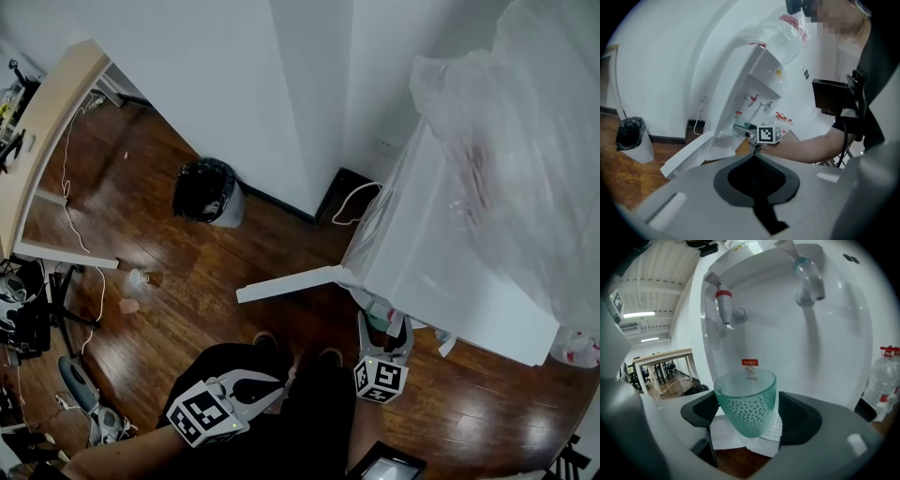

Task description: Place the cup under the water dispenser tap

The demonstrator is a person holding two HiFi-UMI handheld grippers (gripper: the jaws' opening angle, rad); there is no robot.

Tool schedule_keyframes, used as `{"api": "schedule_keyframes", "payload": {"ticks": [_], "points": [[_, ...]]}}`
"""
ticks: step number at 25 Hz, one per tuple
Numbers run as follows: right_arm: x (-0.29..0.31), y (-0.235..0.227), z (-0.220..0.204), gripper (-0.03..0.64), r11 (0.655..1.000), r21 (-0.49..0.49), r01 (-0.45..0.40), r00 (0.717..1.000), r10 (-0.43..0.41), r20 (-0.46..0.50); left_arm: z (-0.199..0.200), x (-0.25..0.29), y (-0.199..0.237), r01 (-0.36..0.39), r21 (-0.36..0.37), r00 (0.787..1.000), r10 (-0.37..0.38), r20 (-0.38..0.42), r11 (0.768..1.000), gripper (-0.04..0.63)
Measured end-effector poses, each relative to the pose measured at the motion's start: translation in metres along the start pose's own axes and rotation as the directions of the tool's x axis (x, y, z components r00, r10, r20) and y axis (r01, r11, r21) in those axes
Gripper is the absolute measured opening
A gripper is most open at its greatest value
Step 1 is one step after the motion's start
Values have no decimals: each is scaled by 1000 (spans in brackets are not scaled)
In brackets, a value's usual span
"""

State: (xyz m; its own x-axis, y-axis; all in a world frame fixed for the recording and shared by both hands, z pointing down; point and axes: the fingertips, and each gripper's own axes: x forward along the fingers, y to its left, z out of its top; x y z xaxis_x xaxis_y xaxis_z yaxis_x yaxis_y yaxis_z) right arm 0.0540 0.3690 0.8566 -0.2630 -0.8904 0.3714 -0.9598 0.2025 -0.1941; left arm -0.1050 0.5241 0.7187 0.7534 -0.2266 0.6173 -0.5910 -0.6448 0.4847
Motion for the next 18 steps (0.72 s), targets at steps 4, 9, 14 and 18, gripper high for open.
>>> {"api": "schedule_keyframes", "payload": {"ticks": [4,9,14,18], "points": [[3,-1,-7,361,1000,-12,-19,999,18,-45,1,3,-3,10,4,1000,-10,-1,1000,17],[12,5,-6,362,1000,-19,-22,997,21,-68,4,-3,-5,12,-10,1000,-12,16,1000,17],[15,9,-14,373,999,14,-37,993,38,-114,5,-17,-2,-20,6,1000,20,13,1000,17],[-1,-3,-18,469,999,47,-10,984,19,-178,20,-31,8,-107,-1,990,106,94,994,17]]}}
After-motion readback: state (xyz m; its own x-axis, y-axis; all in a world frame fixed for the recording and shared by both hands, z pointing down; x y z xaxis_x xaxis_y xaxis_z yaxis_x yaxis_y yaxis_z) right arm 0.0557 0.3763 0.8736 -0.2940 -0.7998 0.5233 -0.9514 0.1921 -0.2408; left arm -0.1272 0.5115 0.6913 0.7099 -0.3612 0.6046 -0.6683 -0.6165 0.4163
